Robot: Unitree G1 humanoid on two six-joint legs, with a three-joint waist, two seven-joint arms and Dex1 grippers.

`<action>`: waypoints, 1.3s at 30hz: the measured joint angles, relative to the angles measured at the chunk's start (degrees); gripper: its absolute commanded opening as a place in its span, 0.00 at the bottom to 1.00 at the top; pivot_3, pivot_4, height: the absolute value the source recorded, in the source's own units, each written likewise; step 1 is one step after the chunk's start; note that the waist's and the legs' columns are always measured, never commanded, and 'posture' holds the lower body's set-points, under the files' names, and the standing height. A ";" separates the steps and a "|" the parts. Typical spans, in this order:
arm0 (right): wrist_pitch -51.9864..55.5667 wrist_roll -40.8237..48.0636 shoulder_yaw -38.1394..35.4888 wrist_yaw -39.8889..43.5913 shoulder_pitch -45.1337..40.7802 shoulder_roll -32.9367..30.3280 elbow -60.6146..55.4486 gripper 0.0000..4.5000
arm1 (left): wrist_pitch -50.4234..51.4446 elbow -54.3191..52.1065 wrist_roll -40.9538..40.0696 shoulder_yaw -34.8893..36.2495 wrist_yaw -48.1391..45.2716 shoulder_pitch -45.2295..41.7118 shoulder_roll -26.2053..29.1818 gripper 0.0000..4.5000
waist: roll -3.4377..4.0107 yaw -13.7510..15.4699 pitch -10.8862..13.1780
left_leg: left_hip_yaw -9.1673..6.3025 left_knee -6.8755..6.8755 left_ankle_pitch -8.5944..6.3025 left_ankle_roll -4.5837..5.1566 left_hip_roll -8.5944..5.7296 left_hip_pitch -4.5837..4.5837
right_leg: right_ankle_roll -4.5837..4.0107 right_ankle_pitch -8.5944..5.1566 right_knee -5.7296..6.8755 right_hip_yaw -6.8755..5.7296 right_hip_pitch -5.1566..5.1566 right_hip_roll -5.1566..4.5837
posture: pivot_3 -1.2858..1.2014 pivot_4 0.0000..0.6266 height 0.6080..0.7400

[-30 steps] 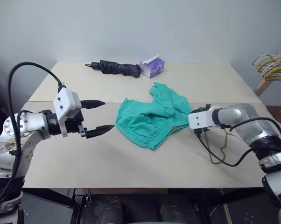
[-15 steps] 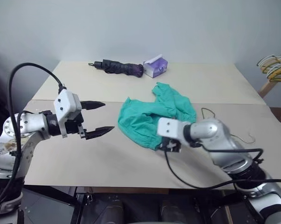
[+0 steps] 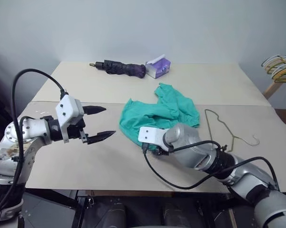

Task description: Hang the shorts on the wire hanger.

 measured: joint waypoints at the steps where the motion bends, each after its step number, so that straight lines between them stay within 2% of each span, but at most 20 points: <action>1: -0.10 0.03 0.42 -0.24 -0.02 0.03 0.07 0.41 | 0.00 -0.07 0.01 0.02 0.11 0.08 0.00 1.00 | 0.00 -0.04 0.00 | 0.00 0.00 0.00 0.00 0.00 -0.03 | 0.00 0.00 0.04 0.00 -0.05 0.01 | 0.56 0.08 1.00; 6: -2.96 -0.02 2.15 -0.78 -0.54 -0.68 0.99 0.01 | 0.00 -1.24 0.00 0.09 0.49 1.24 0.00 1.00 | 0.00 -0.16 0.00 | 0.02 0.00 0.00 0.00 0.02 -0.03 | 0.00 0.00 0.08 0.01 -0.10 0.01 | 0.56 0.08 1.00; 13: -7.82 -2.36 2.77 -1.04 -0.49 -7.87 0.67 0.00 | -0.50 -1.53 1.09 -0.17 1.02 1.67 0.00 1.00 | 0.00 0.26 0.00 | 0.04 0.00 0.02 -0.02 0.01 -0.06 | 0.01 -0.01 0.06 0.01 -0.13 0.00 | 0.54 0.08 1.00; 17: -15.47 -1.98 -1.19 0.81 2.27 -15.32 -4.14 0.00 | -4.97 0.10 5.85 -3.23 1.15 1.30 0.00 1.00 | 0.01 0.30 0.01 | 0.04 0.00 0.01 -0.02 -0.01 -0.12 | 0.04 -0.04 0.03 0.01 -0.15 -0.01 | 0.53 0.07 1.00; 19: -21.58 -0.44 -5.85 2.67 4.97 -19.84 -7.27 0.00 | -8.17 2.95 8.82 -5.09 1.08 1.02 -0.21 1.00 | 0.01 0.24 0.01 | 0.05 0.00 0.01 -0.02 0.00 -0.13 | 0.05 -0.05 -0.02 0.01 -0.14 -0.01 | 0.53 0.07 1.00; 26: -41.91 8.42 -22.61 10.30 16.59 -30.90 -12.65 0.00 | -28.53 18.35 24.67 -14.05 1.41 -2.15 -0.37 1.00 | -0.01 -0.37 0.01 | 0.10 0.00 0.01 -0.02 0.02 -0.11 | 0.06 -0.04 -0.09 0.02 -0.10 -0.02 | 0.51 0.06 1.00; 30: -48.50 12.56 -30.25 13.93 22.24 -35.19 -12.49 0.00 | -37.87 27.17 30.79 -16.64 2.46 -4.08 -0.55 1.00 | 0.00 -0.73 0.01 | 0.14 0.00 0.01 -0.02 0.05 -0.10 | 0.05 -0.04 -0.08 0.03 -0.12 -0.01 | 0.50 0.06 1.00; 34: -52.68 14.41 -35.44 15.86 26.71 -36.73 -12.37 0.00 | -45.15 35.55 35.82 -18.74 6.55 -7.48 -3.82 1.00 | 0.00 -0.86 0.01 | 0.15 0.05 0.01 -0.02 0.04 -0.11 | 0.05 -0.02 -0.06 0.03 -0.09 -0.02 | 0.49 0.06 1.00; 39: -54.13 16.37 -39.10 17.24 30.29 -36.92 -12.87 0.00 | -54.06 50.44 44.89 -22.70 17.88 -17.07 -12.05 1.00 | -0.01 -0.54 0.00 | 0.10 0.31 0.01 -0.02 -0.01 -0.09 | 0.19 0.05 -0.08 0.03 0.12 -0.02 | 0.48 0.06 1.00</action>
